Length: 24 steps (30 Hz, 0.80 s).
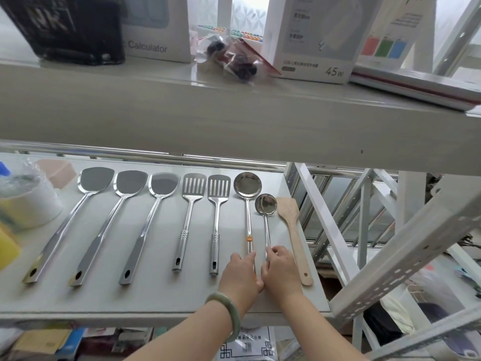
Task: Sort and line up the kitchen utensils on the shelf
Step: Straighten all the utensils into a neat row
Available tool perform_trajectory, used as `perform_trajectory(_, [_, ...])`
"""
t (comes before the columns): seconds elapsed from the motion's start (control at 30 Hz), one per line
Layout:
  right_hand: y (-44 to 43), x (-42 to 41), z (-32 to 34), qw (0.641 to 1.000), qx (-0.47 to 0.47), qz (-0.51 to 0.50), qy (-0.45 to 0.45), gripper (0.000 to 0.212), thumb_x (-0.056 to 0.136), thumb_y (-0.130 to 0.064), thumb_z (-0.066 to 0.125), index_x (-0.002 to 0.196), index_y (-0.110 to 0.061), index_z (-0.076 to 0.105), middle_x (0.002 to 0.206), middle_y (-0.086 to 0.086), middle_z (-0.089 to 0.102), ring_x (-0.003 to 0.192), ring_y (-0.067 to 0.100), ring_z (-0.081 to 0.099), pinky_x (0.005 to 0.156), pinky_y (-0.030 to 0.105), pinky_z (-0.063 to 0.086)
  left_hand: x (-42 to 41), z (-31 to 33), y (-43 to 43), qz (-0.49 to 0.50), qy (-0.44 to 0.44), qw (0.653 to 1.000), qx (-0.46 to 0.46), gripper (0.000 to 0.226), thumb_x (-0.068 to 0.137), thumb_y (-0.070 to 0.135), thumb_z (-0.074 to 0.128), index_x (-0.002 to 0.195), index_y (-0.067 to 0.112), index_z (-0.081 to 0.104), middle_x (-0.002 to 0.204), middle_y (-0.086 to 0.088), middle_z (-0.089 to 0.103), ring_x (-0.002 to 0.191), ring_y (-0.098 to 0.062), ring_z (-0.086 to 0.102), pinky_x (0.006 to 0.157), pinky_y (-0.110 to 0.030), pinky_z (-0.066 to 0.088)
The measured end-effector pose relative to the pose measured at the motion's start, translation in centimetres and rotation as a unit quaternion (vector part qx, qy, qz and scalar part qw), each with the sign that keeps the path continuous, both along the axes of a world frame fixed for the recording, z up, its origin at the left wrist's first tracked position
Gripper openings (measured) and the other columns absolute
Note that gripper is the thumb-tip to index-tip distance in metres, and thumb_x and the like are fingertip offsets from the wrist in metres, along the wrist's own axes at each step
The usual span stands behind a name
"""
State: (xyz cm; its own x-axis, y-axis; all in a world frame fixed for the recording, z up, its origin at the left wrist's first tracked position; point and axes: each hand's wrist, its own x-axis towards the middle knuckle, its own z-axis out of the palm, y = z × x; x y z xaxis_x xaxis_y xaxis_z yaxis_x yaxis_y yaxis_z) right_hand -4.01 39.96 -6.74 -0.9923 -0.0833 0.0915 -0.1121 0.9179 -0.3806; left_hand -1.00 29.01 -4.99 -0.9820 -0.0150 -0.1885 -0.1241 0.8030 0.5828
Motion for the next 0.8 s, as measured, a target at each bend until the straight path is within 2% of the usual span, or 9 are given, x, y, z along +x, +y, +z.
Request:
perform_trajectory(0.17, [0.3,-0.1,-0.2,1.000,-0.005,0.009,0.003,0.043,0.090,-0.012,0.049,0.131,-0.005,0.052,0.121,0.011,0.057,0.113,0.024,0.051,0.099,0.023,0.037,-0.1,0.2,0.2,0.000,0.000,1.000,-0.001,0.065,0.084,0.029,0.053,0.145,0.025,0.030,0.123,-0.009,0.043,0.106,-0.025,0.058,0.095,-0.031,0.047])
perform_trajectory(0.27, [0.6,0.0,-0.2,1.000,-0.020,-0.006,0.019,0.043,0.091,-0.021,0.051,0.131,-0.008,0.053,0.122,0.009,0.056,0.116,0.024,0.049,0.102,0.026,0.036,-0.1,0.2,0.0,-0.001,-0.008,1.000,-0.001,0.065,0.085,0.029,0.054,0.145,0.025,0.029,0.123,-0.009,0.043,0.108,-0.024,0.057,0.097,-0.031,0.046])
perform_trajectory(0.37, [2.5,-0.4,0.0,0.995,0.041,-0.074,0.044,0.047,0.092,-0.028,0.047,0.137,-0.015,0.046,0.141,0.009,0.044,0.131,0.025,0.036,0.111,0.034,0.026,0.1,0.2,-0.1,-0.006,-0.014,1.000,0.000,0.067,0.084,0.027,0.052,0.146,0.025,0.027,0.123,-0.009,0.041,0.109,-0.025,0.054,0.096,-0.030,0.046])
perform_trajectory(0.47, [4.2,-0.8,0.0,0.994,0.077,-0.083,-0.005,0.047,0.095,-0.018,0.037,0.141,-0.012,0.037,0.151,0.010,0.033,0.139,0.024,0.025,0.117,0.032,0.015,0.1,0.2,-0.2,-0.009,-0.017,1.000,-0.002,0.066,0.084,0.026,0.050,0.146,0.025,0.027,0.122,-0.009,0.042,0.107,-0.025,0.054,0.094,-0.030,0.046])
perform_trajectory(0.7, [4.4,-0.2,-0.7,0.996,0.040,-0.073,-0.021,0.046,0.096,-0.005,0.031,0.142,-0.004,0.036,0.153,0.014,0.030,0.141,0.028,0.024,0.119,0.031,0.015,0.0,0.0,-0.1,-0.005,-0.013,1.000,-0.014,0.064,0.085,0.030,0.049,0.146,0.026,0.026,0.123,-0.009,0.042,0.109,-0.026,0.052,0.095,-0.033,0.046])
perform_trajectory(0.8, [4.4,-0.2,-0.4,0.996,0.031,-0.078,-0.021,0.046,0.096,-0.006,0.032,0.141,-0.002,0.036,0.152,0.015,0.032,0.140,0.028,0.025,0.119,0.032,0.015,0.5,0.0,-0.4,-0.015,-0.005,1.000,-0.023,0.066,0.087,0.045,0.047,0.145,0.030,0.022,0.123,-0.007,0.043,0.106,-0.024,0.053,0.094,-0.035,0.047])
